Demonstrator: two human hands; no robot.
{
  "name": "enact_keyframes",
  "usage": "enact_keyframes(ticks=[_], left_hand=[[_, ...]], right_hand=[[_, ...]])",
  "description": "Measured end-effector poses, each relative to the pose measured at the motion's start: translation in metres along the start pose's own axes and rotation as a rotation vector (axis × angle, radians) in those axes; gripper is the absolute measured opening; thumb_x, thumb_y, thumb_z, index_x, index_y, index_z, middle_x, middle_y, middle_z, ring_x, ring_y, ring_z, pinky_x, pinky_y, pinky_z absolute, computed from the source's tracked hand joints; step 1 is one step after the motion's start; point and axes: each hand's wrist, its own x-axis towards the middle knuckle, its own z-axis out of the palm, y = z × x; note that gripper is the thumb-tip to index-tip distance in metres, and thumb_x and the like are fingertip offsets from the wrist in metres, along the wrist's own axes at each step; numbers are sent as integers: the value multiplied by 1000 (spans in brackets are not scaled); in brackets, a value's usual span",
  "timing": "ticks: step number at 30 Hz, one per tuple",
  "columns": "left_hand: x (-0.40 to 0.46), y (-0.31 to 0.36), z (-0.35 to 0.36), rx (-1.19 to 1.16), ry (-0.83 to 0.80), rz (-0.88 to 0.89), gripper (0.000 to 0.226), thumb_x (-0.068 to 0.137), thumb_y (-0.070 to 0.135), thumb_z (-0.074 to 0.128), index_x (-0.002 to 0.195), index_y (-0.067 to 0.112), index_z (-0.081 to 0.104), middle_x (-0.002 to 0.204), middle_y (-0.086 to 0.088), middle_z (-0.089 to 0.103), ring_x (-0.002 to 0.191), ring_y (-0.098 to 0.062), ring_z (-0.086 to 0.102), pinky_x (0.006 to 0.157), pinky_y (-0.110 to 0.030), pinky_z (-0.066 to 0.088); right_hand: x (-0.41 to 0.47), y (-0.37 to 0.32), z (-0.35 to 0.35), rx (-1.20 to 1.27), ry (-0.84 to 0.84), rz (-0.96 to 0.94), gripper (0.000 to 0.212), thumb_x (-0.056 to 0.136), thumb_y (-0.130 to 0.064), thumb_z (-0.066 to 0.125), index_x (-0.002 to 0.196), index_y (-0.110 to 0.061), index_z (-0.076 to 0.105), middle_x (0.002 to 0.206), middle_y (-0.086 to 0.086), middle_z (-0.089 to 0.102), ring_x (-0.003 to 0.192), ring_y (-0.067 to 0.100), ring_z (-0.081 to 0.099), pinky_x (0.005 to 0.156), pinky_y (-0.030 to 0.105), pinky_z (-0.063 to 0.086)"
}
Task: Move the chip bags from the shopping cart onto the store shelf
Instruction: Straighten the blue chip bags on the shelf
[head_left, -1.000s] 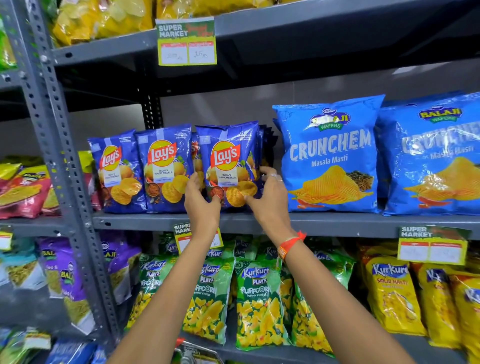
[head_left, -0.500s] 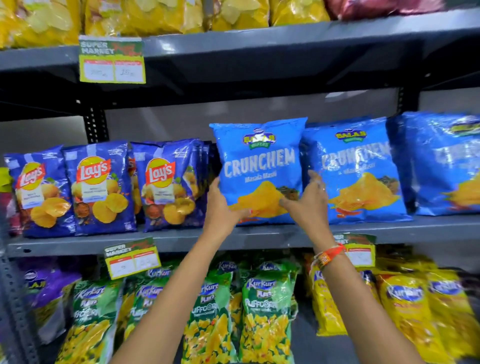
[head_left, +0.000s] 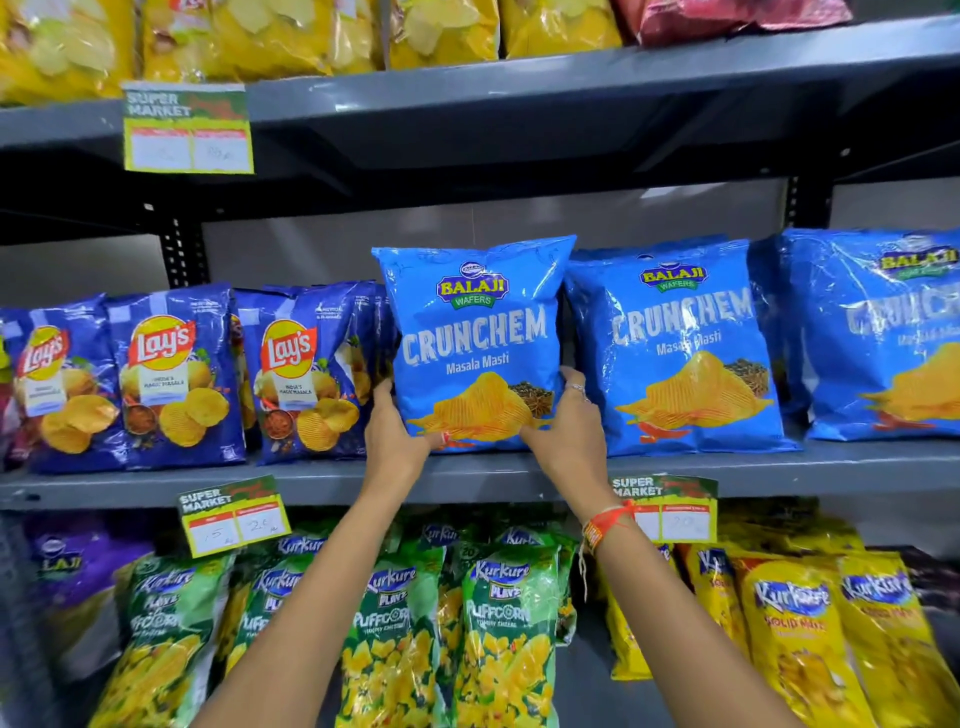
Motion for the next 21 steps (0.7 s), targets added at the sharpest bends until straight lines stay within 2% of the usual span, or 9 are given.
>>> enact_keyframes(ticks=[2, 4, 6, 9, 12, 14, 16, 19, 21], left_hand=[[0, 0, 1, 8, -3, -10, 89, 64, 1, 79, 137, 8, 28, 134, -14, 51, 121, -29, 50, 90, -29, 39], [-2, 1, 2, 17, 14, -4, 98, 62, 3, 80, 140, 8, 22, 140, -15, 44, 129, -29, 43, 102, -35, 38], [-12, 9, 6, 16, 55, -5, 101, 65, 4, 78, 143, 8, 15, 148, -15, 32, 136, -28, 34, 109, -34, 30], [-33, 33, 14, -5, 226, 132, 84, 72, 4, 70, 141, 10, 22, 145, -14, 30, 133, -26, 33, 102, -21, 26], [-47, 60, 31, -107, 314, 355, 61, 76, 5, 65, 130, 14, 38, 124, -1, 41, 117, -20, 46, 99, -29, 40], [-50, 75, 51, -158, 181, 383, 49, 78, 6, 63, 123, 15, 46, 117, 4, 46, 108, -16, 52, 90, -31, 47], [-52, 86, 77, -167, -59, 360, 49, 80, 14, 66, 124, 13, 46, 120, -1, 53, 112, -16, 52, 93, -34, 47], [-54, 90, 121, -34, -326, 350, 73, 80, 28, 67, 139, 8, 28, 147, -13, 36, 136, -24, 33, 113, -37, 29], [-51, 92, 143, 8, -352, 308, 89, 79, 30, 67, 144, 3, 13, 154, -18, 18, 144, -28, 15, 118, -38, 16]], right_hand=[[-1, 1, -1, -5, -2, -24, 82, 71, -11, 73, 139, -11, 27, 112, 16, 59, 112, 39, 50, 80, 46, 49], [-4, 0, -4, -2, 1, -60, 83, 73, -12, 73, 141, -9, 25, 129, 17, 53, 121, 37, 45, 90, 45, 47], [-6, -2, -11, 35, 54, -113, 79, 73, -11, 72, 140, -7, 29, 136, 14, 50, 124, 35, 45, 96, 44, 46], [-6, -5, -38, 173, 225, -160, 65, 75, -8, 66, 133, -15, 39, 125, 8, 58, 114, 28, 53, 91, 47, 51], [2, 1, -79, 230, 415, -149, 54, 75, -6, 64, 123, -19, 46, 117, 5, 61, 107, 23, 55, 88, 44, 50], [10, 13, -105, 132, 534, -94, 55, 72, -9, 64, 123, -20, 47, 121, 3, 61, 111, 26, 52, 87, 42, 46], [19, 32, -127, 16, 556, -11, 60, 71, -14, 65, 127, -19, 44, 129, 5, 56, 117, 31, 45, 87, 41, 44], [38, 65, -151, -91, 352, 127, 76, 70, -17, 71, 137, -10, 36, 139, 17, 46, 128, 36, 39, 103, 43, 33], [52, 82, -160, -40, 176, 211, 85, 69, -15, 76, 140, -3, 30, 143, 22, 41, 133, 36, 38, 112, 46, 29]])
